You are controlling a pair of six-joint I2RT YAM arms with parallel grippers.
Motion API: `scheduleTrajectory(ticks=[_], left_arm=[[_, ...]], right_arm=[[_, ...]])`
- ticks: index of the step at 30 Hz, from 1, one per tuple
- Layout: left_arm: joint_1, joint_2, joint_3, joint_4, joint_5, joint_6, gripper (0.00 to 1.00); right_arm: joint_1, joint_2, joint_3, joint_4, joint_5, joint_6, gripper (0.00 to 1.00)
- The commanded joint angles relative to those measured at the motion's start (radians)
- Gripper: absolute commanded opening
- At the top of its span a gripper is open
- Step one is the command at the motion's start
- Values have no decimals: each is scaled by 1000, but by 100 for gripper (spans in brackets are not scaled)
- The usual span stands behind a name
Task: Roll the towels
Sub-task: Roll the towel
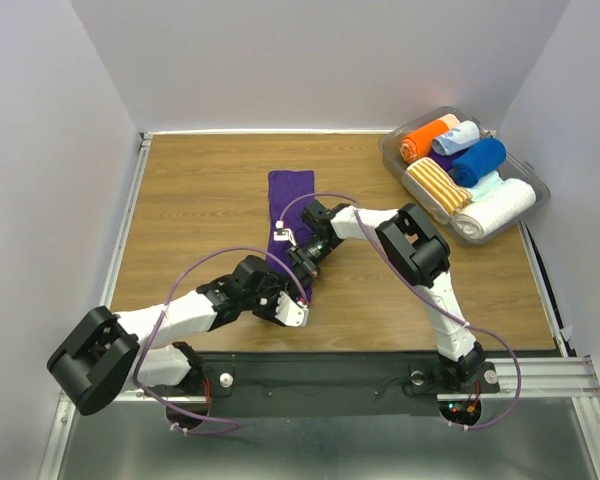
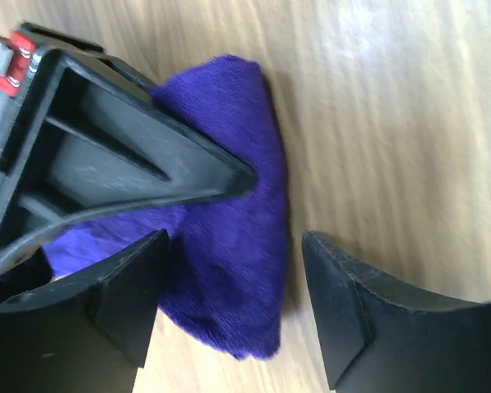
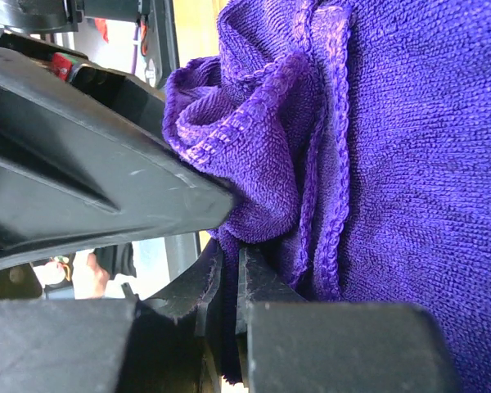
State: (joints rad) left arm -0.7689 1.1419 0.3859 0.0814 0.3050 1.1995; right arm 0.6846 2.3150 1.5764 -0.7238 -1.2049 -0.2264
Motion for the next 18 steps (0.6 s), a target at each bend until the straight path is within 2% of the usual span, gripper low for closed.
scheduleTrajectory(ticks=[1, 4, 7, 9, 10, 11, 13, 14, 15, 18], left_arm=[[-4, 47, 33, 46, -55, -18, 69], [-4, 93, 66, -28, -63, -29, 49], [-3, 136, 128, -193, -27, -69, 34], [0, 137, 154, -256, 26, -78, 31], [0, 136, 163, -284, 43, -77, 29], [0, 146, 182, -336, 74, -71, 28], [5, 168, 202, -376, 95, -77, 27], [9, 206, 234, -428, 129, -84, 25], [19, 229, 252, -455, 149, -84, 24], [69, 307, 329, -546, 228, -97, 24]], right_arm=[[-11, 24, 30, -37, 1, -24, 4], [-17, 20, 27, -48, -1, -36, 6], [-29, -6, 34, -52, 14, -39, 13], [-45, -25, 42, -51, 24, -30, 20], [-66, -34, 56, -51, 39, -25, 27], [-79, -49, 68, -49, 59, -8, 42], [-115, -65, 102, -51, 97, 5, 55], [-129, -74, 132, -49, 140, 22, 67], [-141, -81, 146, -52, 154, 27, 69], [-198, -130, 177, -51, 194, 47, 94]])
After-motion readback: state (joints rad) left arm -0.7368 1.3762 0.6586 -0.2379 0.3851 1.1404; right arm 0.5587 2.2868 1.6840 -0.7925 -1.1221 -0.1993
